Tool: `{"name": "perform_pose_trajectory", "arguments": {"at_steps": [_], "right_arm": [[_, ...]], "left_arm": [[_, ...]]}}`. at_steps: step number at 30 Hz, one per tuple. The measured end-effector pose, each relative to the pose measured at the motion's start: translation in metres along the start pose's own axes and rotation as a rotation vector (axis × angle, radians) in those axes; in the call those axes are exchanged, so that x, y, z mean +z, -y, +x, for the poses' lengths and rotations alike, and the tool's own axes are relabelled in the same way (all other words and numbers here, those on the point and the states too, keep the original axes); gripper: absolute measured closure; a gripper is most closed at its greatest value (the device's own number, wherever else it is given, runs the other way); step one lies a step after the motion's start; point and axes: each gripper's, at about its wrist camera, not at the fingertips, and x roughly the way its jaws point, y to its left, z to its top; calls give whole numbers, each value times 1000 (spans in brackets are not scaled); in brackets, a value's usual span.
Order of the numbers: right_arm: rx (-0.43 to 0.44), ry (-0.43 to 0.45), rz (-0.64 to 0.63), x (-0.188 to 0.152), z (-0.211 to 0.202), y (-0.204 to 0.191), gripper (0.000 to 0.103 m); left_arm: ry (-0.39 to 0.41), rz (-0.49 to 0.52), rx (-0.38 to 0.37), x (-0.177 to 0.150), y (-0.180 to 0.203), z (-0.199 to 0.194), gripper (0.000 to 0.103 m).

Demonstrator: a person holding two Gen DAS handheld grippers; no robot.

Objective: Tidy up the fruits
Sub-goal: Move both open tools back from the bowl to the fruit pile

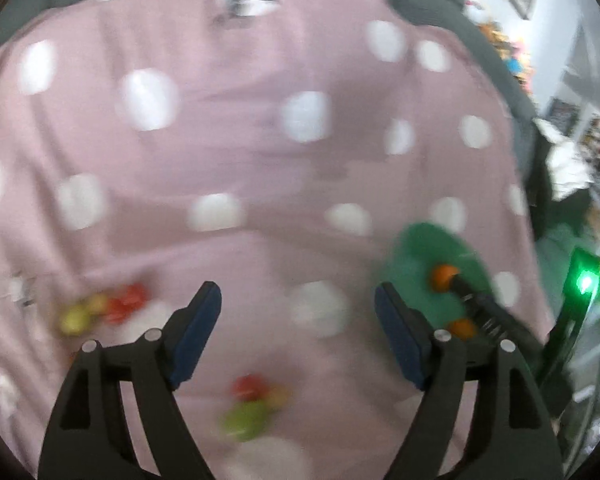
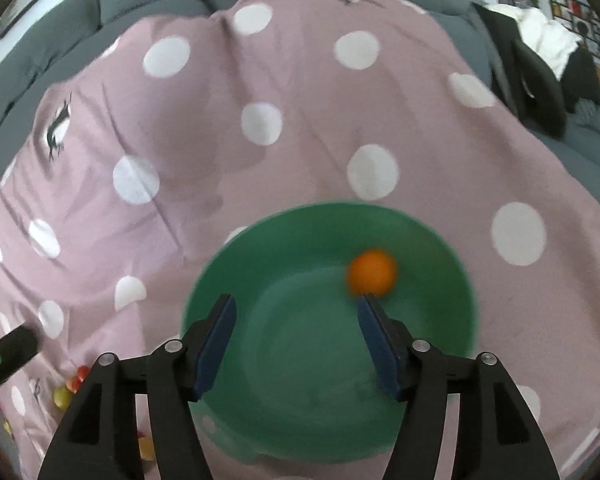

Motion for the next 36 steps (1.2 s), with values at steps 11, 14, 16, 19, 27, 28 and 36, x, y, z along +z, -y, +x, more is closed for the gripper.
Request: {"name": "perform_pose_trajectory", "arguments": {"at_steps": [11,14,16,19,27,28,36], "right_arm": [[-142,84,-103,-3,14,-24,39],[-201,107,-158,3,18,-32,39],[-236,85,-179,4,29,-34,39],[-254,40,-197,0,46,-35,39],[-260,65,-285,-3,50,-46,39],[-242,52,-287,-5,49,-47,39],[-163,-12,-390,-30,36,-78,39]], "left_arm": [[-58,-296,169,-54,-120,-2,23],[-59,-323,169,-57,-129,2,23],[-59,-337,182,-57,-134,2,23],[-50,-358,166,-58,-139,-1,23],[-35,-365,167,-60,-146,-8,23],[-38,-368,171,-60,-147,-7,23],[-51,-384,199,-65,-157,-11,23]]}}
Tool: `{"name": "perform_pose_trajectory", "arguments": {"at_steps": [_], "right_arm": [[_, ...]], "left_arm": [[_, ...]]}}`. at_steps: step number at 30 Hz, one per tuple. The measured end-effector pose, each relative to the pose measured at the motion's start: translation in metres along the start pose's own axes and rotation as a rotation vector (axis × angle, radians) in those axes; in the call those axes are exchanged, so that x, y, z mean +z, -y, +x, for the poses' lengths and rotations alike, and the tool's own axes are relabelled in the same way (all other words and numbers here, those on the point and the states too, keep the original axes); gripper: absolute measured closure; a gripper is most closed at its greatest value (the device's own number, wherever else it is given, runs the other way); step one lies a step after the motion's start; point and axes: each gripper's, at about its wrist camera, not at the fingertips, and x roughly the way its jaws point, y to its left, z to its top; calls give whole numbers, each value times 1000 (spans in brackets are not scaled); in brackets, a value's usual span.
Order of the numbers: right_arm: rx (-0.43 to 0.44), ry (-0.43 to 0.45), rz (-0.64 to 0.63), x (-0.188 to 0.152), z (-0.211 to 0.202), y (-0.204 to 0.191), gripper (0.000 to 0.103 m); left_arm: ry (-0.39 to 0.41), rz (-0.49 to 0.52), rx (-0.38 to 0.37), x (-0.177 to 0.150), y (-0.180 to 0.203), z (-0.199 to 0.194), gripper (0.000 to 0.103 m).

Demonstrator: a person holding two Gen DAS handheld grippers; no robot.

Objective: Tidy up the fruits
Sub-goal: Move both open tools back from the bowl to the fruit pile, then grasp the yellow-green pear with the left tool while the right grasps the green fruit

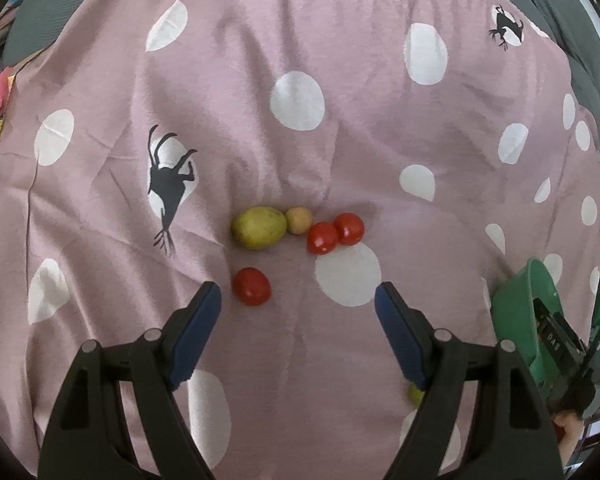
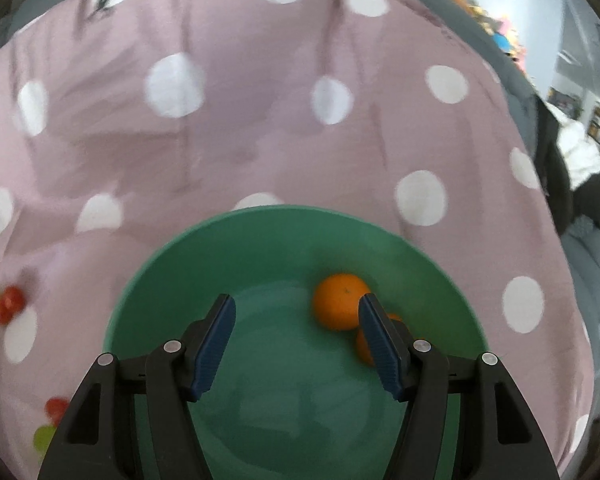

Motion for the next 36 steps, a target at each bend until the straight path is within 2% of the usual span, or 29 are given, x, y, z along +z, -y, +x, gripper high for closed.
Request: {"name": "perform_pose_trajectory", "arguments": {"at_steps": [4,10,13,15,18,22,25,27,29,32,34,36], "right_arm": [[2,-9,-52,-2,-6,-15,39],[33,-15,-16,0,-13,-7,38],[26,47,-21,5,-38,-12,37],[69,80,-17,8,-57,-16,37],[207,84,-9,8,-84,-28,37],[373,25,-7,-4,-95,-55,37],[520,-93,-3,-21,-86,-81,37],[574,-159,-8,-31,-78,-97,37],[596,-200,-9,-39,-69,-107,37],[574,-255,16,-44,-56,-111,40],[570,-278,42,-48,-51,-108,46],[550,-289,54,-51,-47,-106,46]], "left_arm": [[-16,1,5,-2,-4,0,23],[3,-25,34,1,-17,-3,23],[2,-66,24,5,-26,-2,23],[15,-81,33,9,-30,-2,23],[31,-67,48,16,-30,0,25],[26,-78,35,23,-31,7,26],[12,-62,27,27,-30,15,33],[7,-51,28,29,-27,20,39],[12,-37,11,31,-23,24,45],[-10,-13,5,34,-18,35,55],[-25,0,25,37,-15,44,56],[-35,7,50,40,-15,52,56]]}}
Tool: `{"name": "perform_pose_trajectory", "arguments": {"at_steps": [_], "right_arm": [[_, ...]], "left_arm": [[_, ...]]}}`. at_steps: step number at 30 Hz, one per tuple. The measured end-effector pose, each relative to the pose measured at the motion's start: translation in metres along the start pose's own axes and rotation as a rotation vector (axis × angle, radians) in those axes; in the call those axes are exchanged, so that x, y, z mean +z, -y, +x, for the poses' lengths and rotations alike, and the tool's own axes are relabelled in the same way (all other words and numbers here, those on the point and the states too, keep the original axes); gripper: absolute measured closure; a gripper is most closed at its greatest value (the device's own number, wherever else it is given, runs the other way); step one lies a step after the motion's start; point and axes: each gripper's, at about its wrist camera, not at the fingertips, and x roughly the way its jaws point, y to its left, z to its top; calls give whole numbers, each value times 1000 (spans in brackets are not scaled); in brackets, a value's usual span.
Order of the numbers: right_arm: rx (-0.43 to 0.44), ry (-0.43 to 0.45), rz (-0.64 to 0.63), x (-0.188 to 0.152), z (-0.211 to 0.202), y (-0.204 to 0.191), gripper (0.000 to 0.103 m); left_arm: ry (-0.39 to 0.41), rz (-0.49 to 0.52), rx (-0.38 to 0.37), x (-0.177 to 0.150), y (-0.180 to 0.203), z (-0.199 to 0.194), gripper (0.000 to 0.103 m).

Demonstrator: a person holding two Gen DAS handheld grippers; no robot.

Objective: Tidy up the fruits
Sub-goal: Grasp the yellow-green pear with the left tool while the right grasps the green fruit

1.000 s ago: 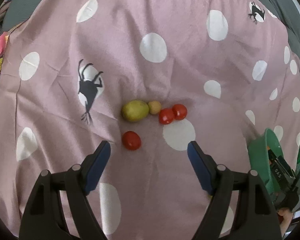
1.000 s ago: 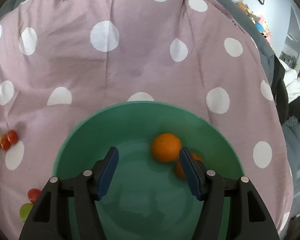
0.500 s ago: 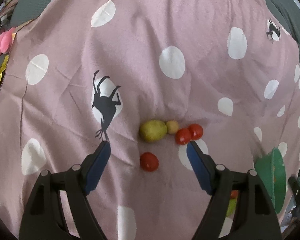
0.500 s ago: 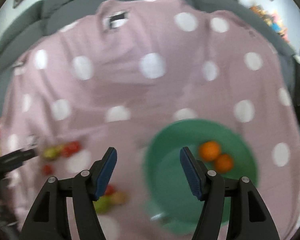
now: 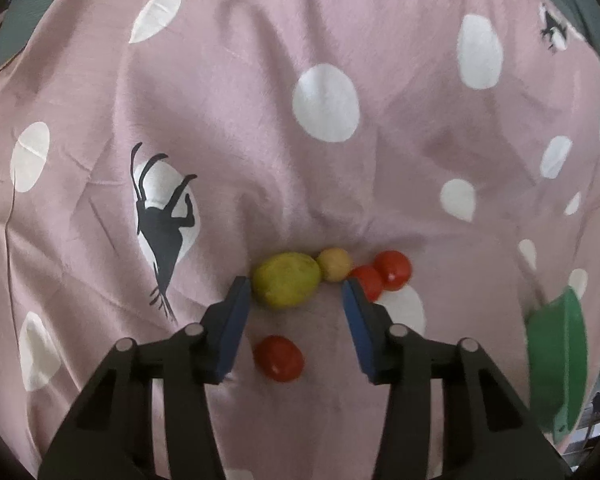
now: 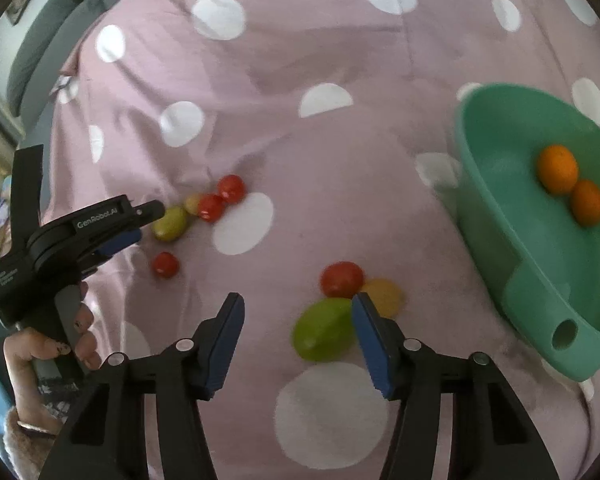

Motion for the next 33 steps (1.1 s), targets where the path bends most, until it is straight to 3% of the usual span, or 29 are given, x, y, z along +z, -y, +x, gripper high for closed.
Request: {"name": "perform_pose_trajectory", "arguments": {"at_steps": [6,15,22,27,33], "right_arm": [[57,-48,46,-1,9,9,46],[-12,-50,11,-4,16,0,47],[-57,-71,5,-4,31,-3,55],[-54,-81,-14,-4,38,-6,60],[-69,-69,-28,-3,38,-8,62]], "left_arm": [[-15,33,10,6,6,17,56],[-15,74,33,11,9,31,56],[-13,130,91,7,18,33,57],[-30,141,71,5,19,32,60],[-20,194,140,0,27,38,62]]}}
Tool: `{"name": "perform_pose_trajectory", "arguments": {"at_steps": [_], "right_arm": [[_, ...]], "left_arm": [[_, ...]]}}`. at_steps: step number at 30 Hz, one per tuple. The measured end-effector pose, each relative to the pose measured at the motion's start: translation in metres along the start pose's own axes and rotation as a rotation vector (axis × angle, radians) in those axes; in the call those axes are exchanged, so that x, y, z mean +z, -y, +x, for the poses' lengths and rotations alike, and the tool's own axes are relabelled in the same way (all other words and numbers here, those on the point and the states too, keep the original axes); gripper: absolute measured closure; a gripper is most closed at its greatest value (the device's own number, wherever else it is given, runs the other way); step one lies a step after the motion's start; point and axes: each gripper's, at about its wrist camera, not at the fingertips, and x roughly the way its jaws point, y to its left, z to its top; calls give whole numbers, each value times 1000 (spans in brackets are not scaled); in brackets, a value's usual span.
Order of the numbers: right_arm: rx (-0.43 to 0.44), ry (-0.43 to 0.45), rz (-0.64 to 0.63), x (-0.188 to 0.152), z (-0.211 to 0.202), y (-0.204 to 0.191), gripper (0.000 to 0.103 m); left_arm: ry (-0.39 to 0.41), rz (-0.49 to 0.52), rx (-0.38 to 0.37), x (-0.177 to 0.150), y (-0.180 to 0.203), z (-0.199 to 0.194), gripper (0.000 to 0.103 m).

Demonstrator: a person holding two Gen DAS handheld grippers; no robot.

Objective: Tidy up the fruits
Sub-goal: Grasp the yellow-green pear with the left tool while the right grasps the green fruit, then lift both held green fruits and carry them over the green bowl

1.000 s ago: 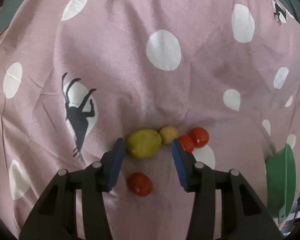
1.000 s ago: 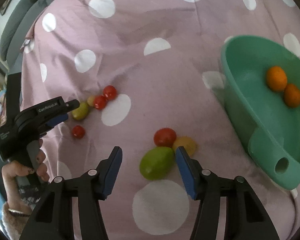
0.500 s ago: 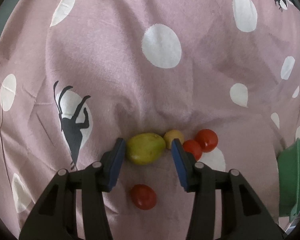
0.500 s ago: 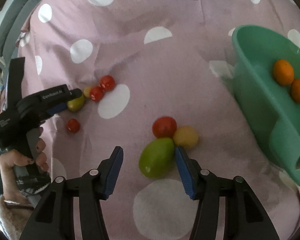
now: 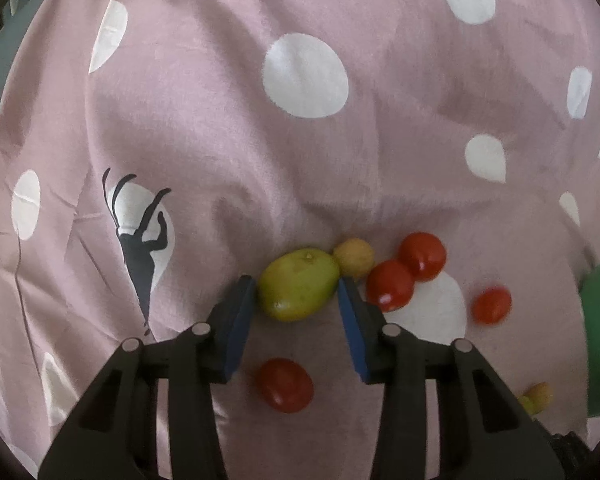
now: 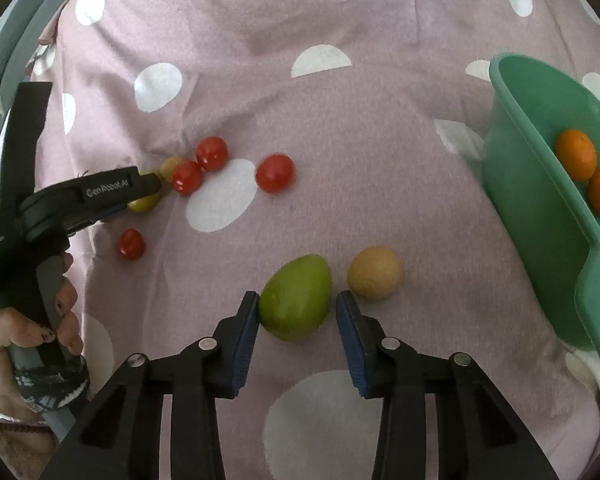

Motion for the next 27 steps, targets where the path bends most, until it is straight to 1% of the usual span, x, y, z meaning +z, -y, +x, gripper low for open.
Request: {"name": "perform_pose_trajectory", "arguments": {"at_steps": [3,7,9,12,13,14,16,19,20,22,24,26,27], "right_arm": [[-3,7,7,2,1,0,62],[11,25,12,5,-1,2,63],[-1,38,0,7,-2,2,66],[1,10,6,6,3,3,68],[-9,19,-6,6,4,1,68],[-16,23,-17,7,5,-1,68],[-14,36,-16,7,6,-1,68],[-6,52,-12,8,3,3,68],[-8,60,-12,9,2,3,68],[-3,76,-4,10,-2,6,68],[20,76,10,12,-3,9,68],[26,75,22,13,-3,12,68],[24,76,26,13,-3,13,68]], "left_arm": [[7,3,11,0,2,3,62],[9,-30,-33,0,-6,4,62],[19,-6,-22,-2,-4,4,62],[32,3,-2,-6,-3,4,62],[29,2,-2,-7,-2,4,62],[29,-6,-10,-8,-1,3,63],[19,-52,-61,-10,-7,2,63],[0,-102,-118,-12,-14,-1,63],[6,-117,-131,-12,-17,-5,63],[17,-127,-150,-12,-18,-12,63],[31,-125,-177,-13,-18,-21,63],[27,-129,-187,-15,-16,-26,63],[24,-142,-199,-15,-9,-34,63]]}}
